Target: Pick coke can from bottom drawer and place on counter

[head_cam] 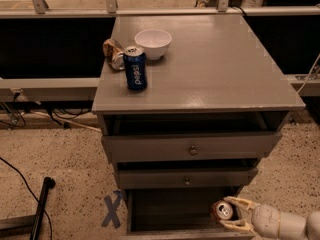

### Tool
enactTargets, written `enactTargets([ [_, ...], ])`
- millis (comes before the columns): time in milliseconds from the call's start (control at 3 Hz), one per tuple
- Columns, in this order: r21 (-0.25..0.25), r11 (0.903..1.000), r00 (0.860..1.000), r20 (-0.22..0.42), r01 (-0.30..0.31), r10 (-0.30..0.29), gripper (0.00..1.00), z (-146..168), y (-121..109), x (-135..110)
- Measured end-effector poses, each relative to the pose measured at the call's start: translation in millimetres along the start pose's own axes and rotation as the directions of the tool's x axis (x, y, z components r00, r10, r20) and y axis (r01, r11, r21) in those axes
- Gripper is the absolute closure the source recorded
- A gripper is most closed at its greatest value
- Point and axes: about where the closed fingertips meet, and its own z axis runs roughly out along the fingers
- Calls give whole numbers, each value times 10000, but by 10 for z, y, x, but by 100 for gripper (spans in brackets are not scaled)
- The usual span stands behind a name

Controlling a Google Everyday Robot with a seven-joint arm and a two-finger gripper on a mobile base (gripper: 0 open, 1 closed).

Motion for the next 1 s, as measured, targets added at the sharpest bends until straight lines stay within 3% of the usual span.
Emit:
enactTargets([
  [333,-793,9947,9966,-550,-658,616,100,-90,-102,-113],
  [667,-789,9948,9966,-548,-650,608,100,-89,-102,-113],
  [1000,-1315,9911,9970,-768,-202,102,100,-93,-138,-383],
])
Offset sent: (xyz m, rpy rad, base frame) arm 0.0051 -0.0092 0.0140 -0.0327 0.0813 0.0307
